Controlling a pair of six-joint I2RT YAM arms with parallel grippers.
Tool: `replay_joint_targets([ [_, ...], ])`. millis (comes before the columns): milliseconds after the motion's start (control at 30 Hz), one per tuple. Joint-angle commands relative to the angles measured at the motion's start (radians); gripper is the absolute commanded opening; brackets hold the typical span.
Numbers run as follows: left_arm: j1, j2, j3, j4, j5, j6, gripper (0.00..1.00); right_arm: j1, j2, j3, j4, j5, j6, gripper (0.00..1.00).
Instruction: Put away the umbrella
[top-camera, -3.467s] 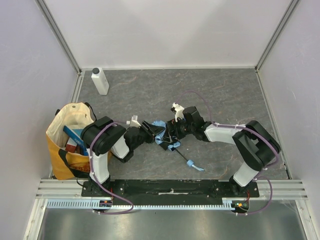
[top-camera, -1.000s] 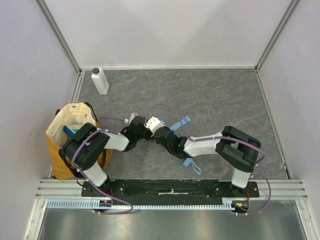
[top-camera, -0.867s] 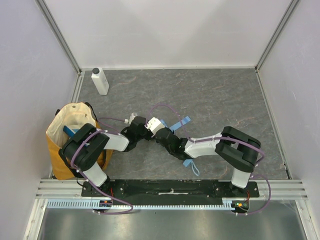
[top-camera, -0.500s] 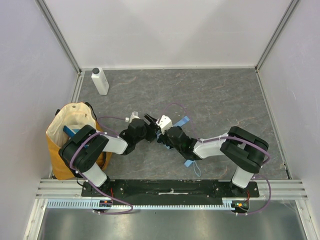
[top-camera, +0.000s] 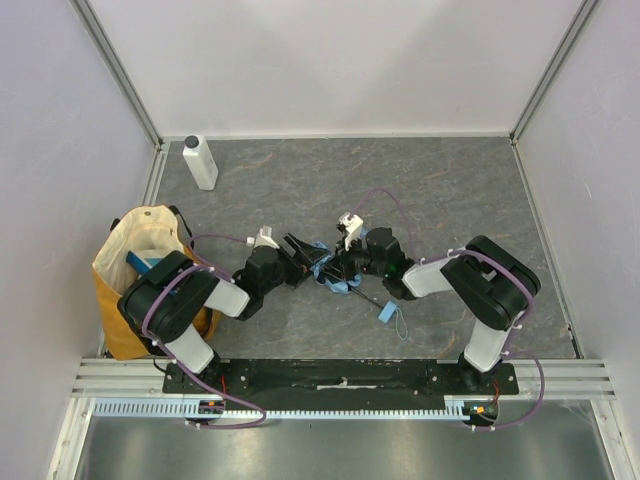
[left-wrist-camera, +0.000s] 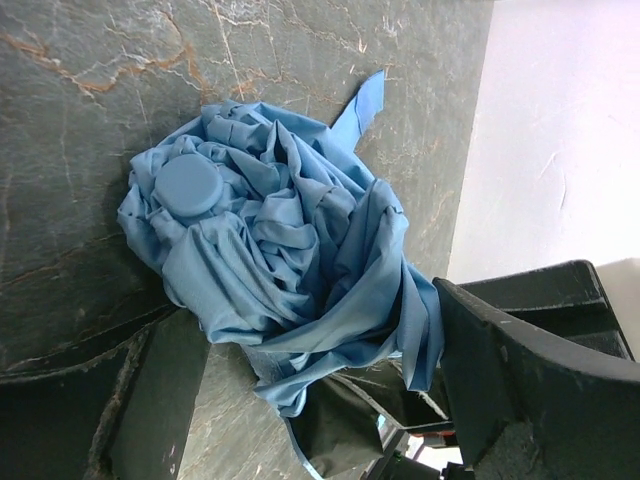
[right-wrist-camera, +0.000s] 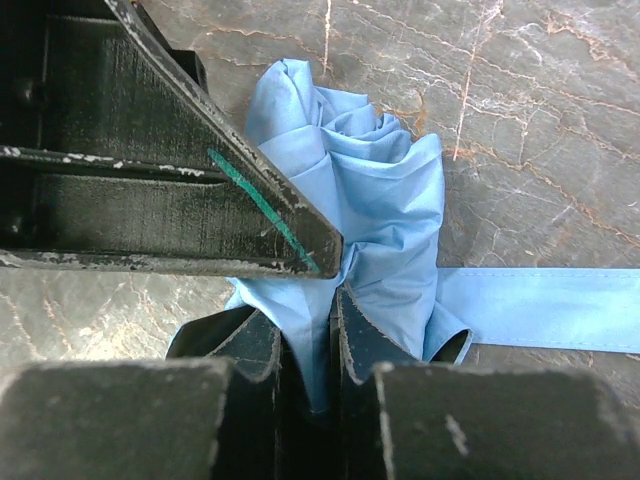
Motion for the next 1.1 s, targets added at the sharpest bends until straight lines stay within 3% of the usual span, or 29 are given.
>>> replay_joint_targets([
  [0,0.007,0.075,-0.004,0.019,0.032,0.047,0.94,-0.022,0.089,-0.015,-0.194,-0.261,0.074,0.00],
  [267,0.005,0.106,0.038,-0.053,0.020,0.025,0.95,-0.083,0.136,0.013,-0.019,-0.445,0.229,0.00],
  [400,0.005,0.147,0.068,-0.052,0.020,0.031,0.85,-0.086,0.169,0.016,0.128,-0.511,0.342,0.00],
  [667,0.001,0.196,0.071,-0.021,0.029,0.018,0.93,-0.108,0.218,-0.011,0.407,-0.572,0.535,0.00],
  [967,0.001,0.221,0.098,0.005,0.034,0.039,0.85,-0.109,0.222,-0.015,0.453,-0.626,0.585,0.00],
  [1067,-0.002,0.203,0.088,0.005,0.038,0.056,0.88,-0.109,0.229,-0.024,0.467,-0.634,0.597,0.00],
])
